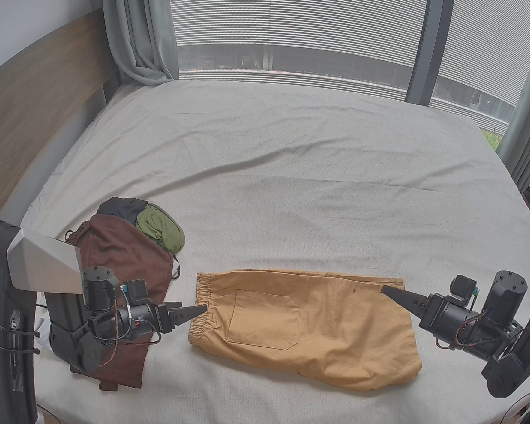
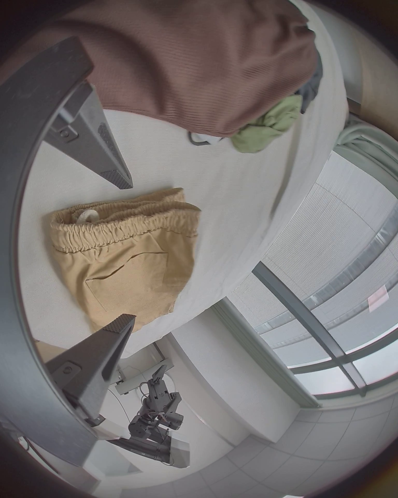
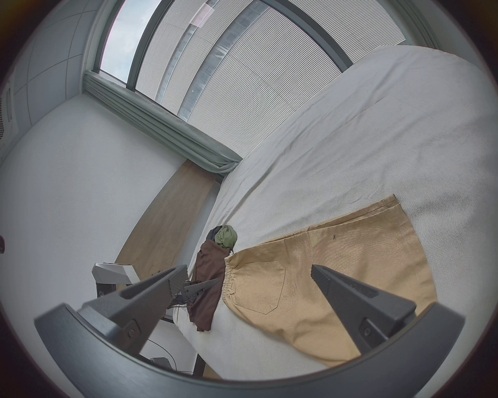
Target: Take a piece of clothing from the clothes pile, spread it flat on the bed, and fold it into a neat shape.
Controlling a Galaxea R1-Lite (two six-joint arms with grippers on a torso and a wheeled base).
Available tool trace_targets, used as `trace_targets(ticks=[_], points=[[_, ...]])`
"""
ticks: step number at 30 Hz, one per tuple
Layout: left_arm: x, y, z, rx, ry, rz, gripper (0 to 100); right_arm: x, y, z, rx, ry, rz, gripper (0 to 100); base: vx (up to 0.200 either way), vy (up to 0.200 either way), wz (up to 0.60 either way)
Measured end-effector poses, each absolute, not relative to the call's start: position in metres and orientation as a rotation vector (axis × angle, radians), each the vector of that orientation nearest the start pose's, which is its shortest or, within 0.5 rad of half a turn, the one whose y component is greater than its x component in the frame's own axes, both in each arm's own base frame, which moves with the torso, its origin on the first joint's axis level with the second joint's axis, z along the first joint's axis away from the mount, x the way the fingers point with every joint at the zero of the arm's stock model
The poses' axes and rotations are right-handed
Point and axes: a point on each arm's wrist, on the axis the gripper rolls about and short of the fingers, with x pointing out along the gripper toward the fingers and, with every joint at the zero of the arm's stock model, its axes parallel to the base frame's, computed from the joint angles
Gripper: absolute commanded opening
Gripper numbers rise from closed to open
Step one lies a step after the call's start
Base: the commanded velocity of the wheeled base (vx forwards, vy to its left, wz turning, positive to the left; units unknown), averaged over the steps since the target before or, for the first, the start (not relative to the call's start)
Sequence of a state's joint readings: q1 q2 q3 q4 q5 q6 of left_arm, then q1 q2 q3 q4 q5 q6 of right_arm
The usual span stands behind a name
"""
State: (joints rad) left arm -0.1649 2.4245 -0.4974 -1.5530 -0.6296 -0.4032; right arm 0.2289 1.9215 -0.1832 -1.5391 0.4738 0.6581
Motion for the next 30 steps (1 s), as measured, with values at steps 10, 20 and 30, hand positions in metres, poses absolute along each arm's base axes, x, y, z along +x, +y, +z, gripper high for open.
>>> trace_targets(ticks=[10, 20, 30], points=[[0.328, -0.074, -0.055, -0.465, 0.566, -0.667, 100, 0.237, 0.066, 0.08, 0.651, 0.415, 0.615, 100, 0.0, 0.0, 0.0], [0.332, -0.088, -0.077, -0.454, 0.595, -0.668, 100, 0.237, 0.067, 0.079, 0.651, 0.417, 0.614, 100, 0.0, 0.0, 0.0], [0.34, -0.099, -0.083, -0.485, 0.591, -0.684, 100, 0.235, 0.07, 0.078, 0.65, 0.426, 0.624, 100, 0.0, 0.0, 0.0]])
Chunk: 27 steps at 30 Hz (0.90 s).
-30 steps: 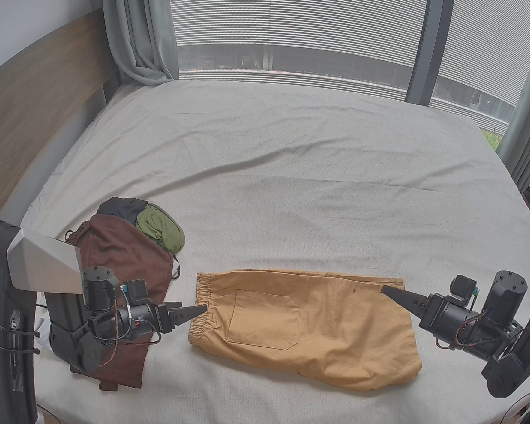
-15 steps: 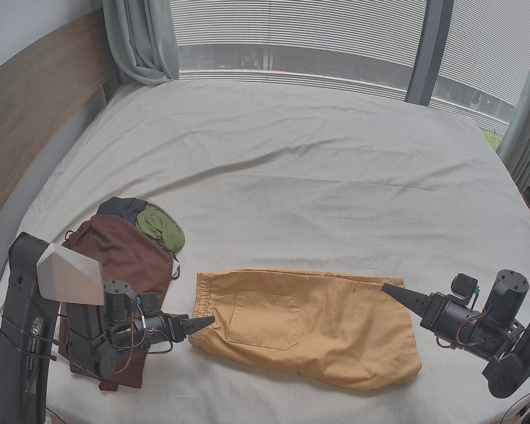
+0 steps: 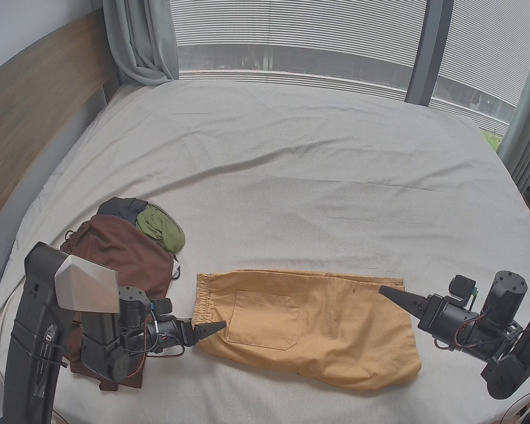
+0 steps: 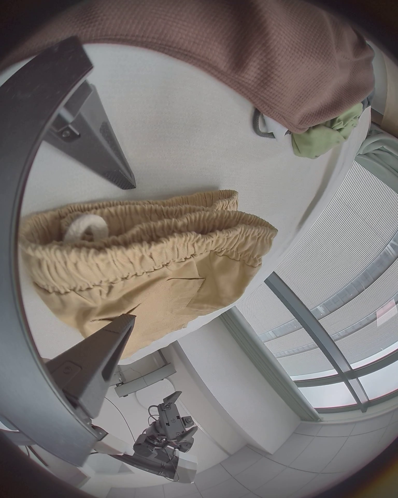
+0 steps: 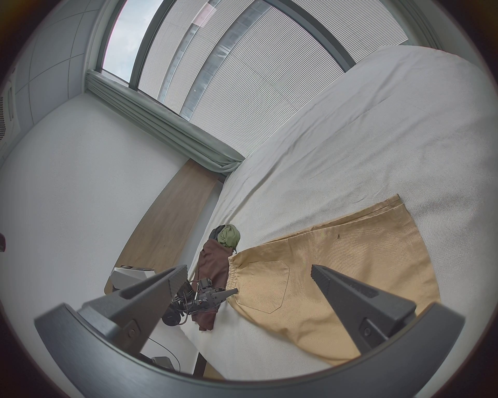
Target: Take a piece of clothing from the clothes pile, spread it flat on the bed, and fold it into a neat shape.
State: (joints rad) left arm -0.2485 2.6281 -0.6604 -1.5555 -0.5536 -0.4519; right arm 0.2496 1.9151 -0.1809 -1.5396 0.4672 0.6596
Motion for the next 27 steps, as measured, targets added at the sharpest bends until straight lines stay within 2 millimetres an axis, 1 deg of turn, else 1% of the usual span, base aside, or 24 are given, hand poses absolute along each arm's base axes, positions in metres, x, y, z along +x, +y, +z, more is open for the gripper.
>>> trace_targets(ticks=[9, 14, 22, 23, 27], points=[[0.347, -0.11, -0.081, -0.564, 0.589, -0.638, 100, 0.236, 0.071, 0.078, 0.65, 0.426, 0.624, 100, 0.0, 0.0, 0.0], [0.349, -0.117, -0.081, -0.572, 0.574, -0.607, 100, 0.236, 0.071, 0.079, 0.65, 0.424, 0.625, 100, 0.0, 0.0, 0.0], [0.35, -0.12, -0.083, -0.57, 0.572, -0.602, 100, 0.236, 0.071, 0.078, 0.649, 0.427, 0.626, 100, 0.0, 0.0, 0.0], [0.35, -0.12, -0.084, -0.569, 0.57, -0.594, 0, 0.236, 0.071, 0.078, 0.648, 0.426, 0.625, 100, 0.0, 0.0, 0.0], [0.35, -0.119, -0.085, -0.569, 0.571, -0.578, 0, 0.236, 0.072, 0.078, 0.648, 0.428, 0.625, 100, 0.0, 0.0, 0.0]])
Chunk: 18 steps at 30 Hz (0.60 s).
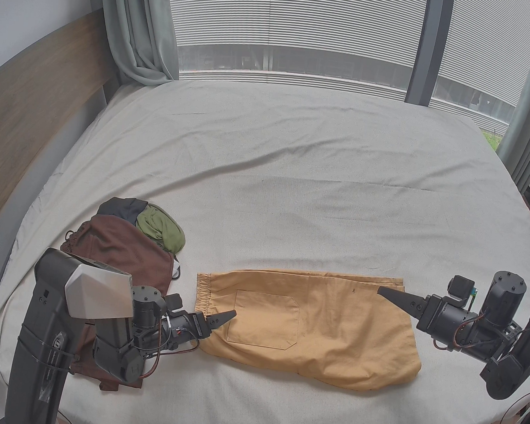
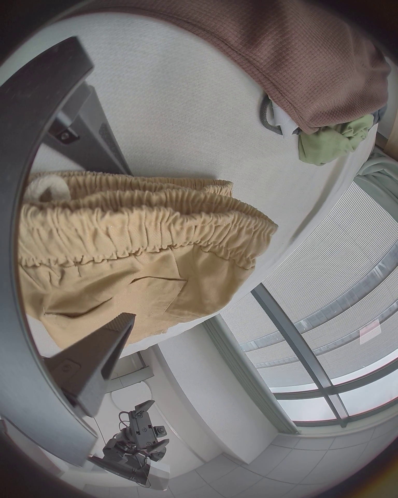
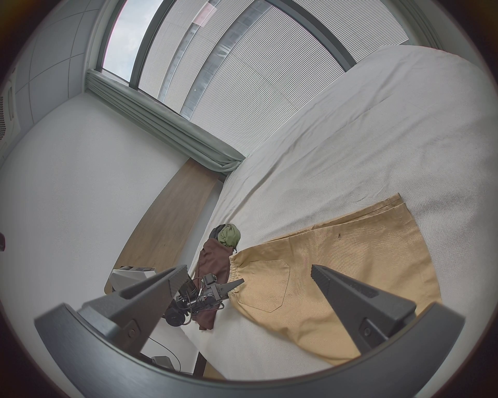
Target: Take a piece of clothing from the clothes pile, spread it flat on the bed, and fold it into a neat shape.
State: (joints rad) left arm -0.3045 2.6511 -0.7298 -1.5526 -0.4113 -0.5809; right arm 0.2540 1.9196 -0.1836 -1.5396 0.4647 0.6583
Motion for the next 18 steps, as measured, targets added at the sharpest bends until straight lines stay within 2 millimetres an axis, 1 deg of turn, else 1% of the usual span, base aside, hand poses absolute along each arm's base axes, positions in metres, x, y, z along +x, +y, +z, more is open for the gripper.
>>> trace_targets(ticks=[7, 11, 18], points=[[0.351, -0.117, -0.087, -0.573, 0.575, -0.571, 0, 0.237, 0.072, 0.076, 0.649, 0.432, 0.622, 100, 0.0, 0.0, 0.0], [0.352, -0.114, -0.086, -0.569, 0.568, -0.57, 0, 0.239, 0.071, 0.071, 0.648, 0.449, 0.609, 100, 0.0, 0.0, 0.0], [0.352, -0.109, -0.078, -0.558, 0.551, -0.564, 0, 0.242, 0.07, 0.065, 0.651, 0.468, 0.595, 100, 0.0, 0.0, 0.0]])
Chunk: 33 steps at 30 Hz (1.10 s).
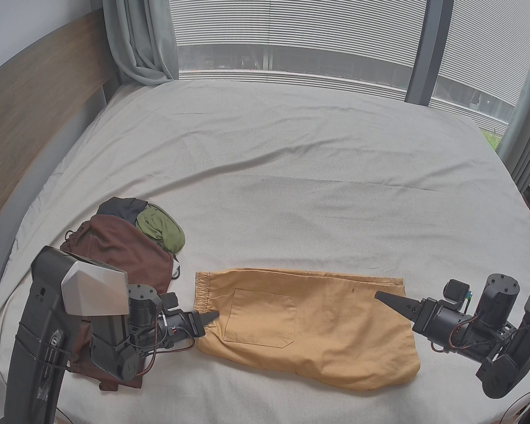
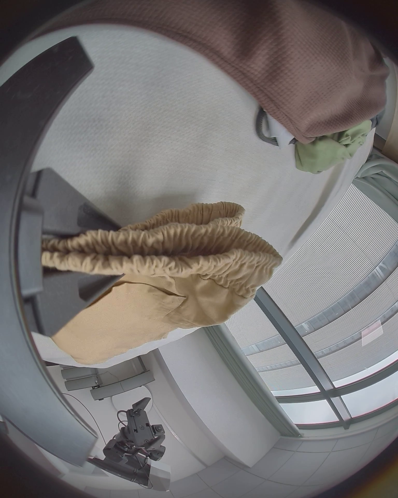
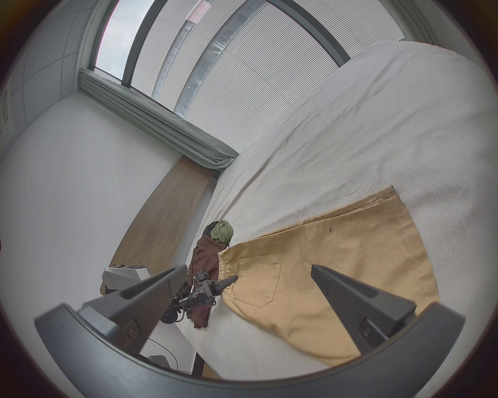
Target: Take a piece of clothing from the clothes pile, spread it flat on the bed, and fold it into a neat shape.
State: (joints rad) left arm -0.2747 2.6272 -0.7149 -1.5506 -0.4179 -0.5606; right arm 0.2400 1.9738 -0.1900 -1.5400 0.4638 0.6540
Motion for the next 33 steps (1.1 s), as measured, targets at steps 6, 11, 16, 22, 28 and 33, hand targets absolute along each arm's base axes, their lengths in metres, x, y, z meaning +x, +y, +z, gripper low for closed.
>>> trace_targets(ticks=[6, 11, 16, 22, 28, 33], points=[[0.352, -0.101, -0.068, -0.562, 0.53, -0.55, 0, 0.243, 0.07, 0.059, 0.653, 0.493, 0.588, 100, 0.0, 0.0, 0.0], [0.351, -0.096, -0.059, -0.567, 0.516, -0.549, 0, 0.243, 0.071, 0.057, 0.654, 0.504, 0.585, 100, 0.0, 0.0, 0.0], [0.345, -0.089, -0.047, -0.577, 0.523, -0.574, 0, 0.243, 0.071, 0.056, 0.654, 0.509, 0.586, 100, 0.0, 0.0, 0.0], [0.338, -0.074, -0.034, -0.583, 0.515, -0.567, 0, 0.242, 0.072, 0.055, 0.653, 0.516, 0.588, 100, 0.0, 0.0, 0.0], [0.329, -0.058, -0.025, -0.591, 0.52, -0.547, 0, 0.241, 0.074, 0.054, 0.651, 0.523, 0.593, 100, 0.0, 0.0, 0.0], [0.32, -0.048, -0.015, -0.593, 0.517, -0.545, 0, 0.24, 0.078, 0.051, 0.647, 0.537, 0.6, 100, 0.0, 0.0, 0.0]])
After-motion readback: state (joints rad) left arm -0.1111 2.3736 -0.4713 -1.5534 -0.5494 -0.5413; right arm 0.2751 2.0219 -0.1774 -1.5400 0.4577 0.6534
